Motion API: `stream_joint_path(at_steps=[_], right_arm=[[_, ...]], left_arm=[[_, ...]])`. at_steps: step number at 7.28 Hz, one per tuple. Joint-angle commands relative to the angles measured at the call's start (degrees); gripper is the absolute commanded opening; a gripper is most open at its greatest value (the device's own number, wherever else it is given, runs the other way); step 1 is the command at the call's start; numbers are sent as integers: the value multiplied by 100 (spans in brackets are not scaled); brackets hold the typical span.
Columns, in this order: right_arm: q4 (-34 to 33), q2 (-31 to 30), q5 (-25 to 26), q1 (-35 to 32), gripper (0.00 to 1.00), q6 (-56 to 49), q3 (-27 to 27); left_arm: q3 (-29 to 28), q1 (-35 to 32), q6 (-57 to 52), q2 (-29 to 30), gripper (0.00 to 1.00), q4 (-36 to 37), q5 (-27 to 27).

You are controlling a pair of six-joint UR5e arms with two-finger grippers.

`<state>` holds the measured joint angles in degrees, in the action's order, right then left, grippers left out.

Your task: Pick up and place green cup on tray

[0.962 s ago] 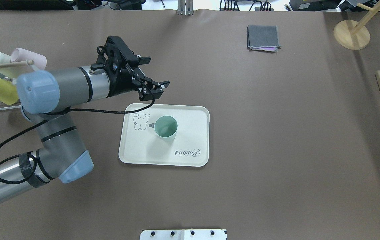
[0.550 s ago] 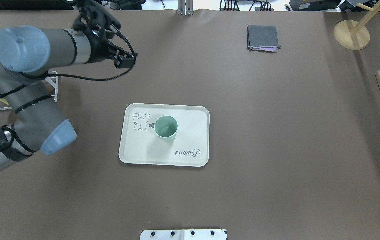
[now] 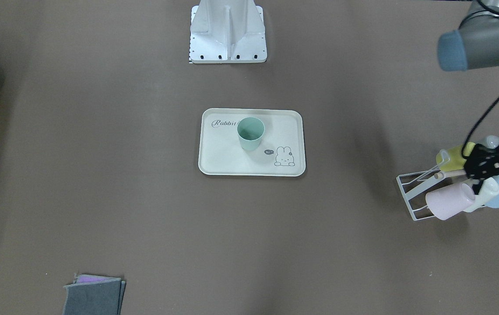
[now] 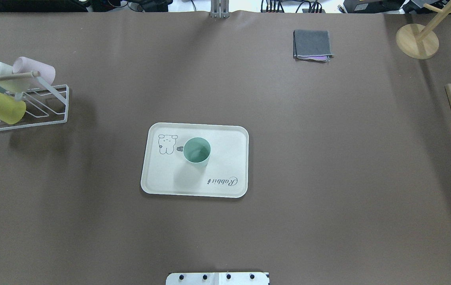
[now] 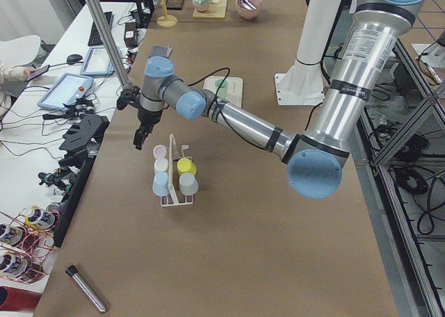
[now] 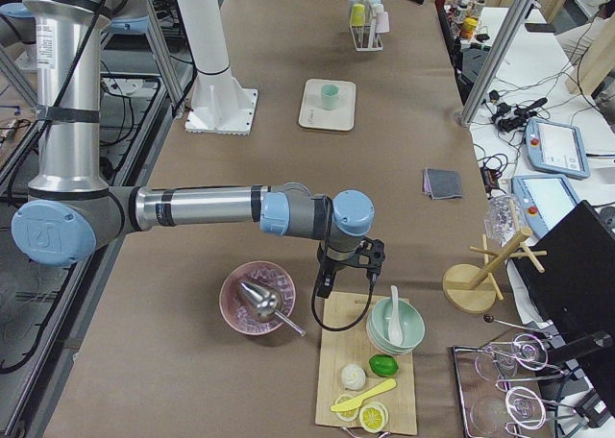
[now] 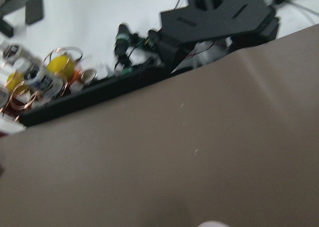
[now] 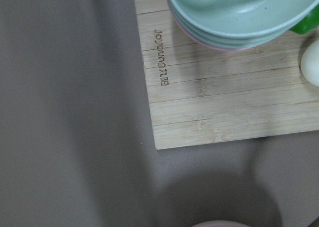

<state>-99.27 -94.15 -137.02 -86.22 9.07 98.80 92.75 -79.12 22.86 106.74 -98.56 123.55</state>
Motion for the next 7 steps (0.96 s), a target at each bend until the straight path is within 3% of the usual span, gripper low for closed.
stream_joint_path(at_steps=[1,4,7], right_arm=[[-5,2,-9,0,100,7,8],[-14,-7,-26,0,100,7,8],[-5,2,-18,0,100,7,-1]], left_arm=[[-739,-744,-54,-503,99,-188,1432],[-522,-1155,-63,-1987,99,-1295,1479],[-144,-1141,-193,-2193,99,-887,1461]])
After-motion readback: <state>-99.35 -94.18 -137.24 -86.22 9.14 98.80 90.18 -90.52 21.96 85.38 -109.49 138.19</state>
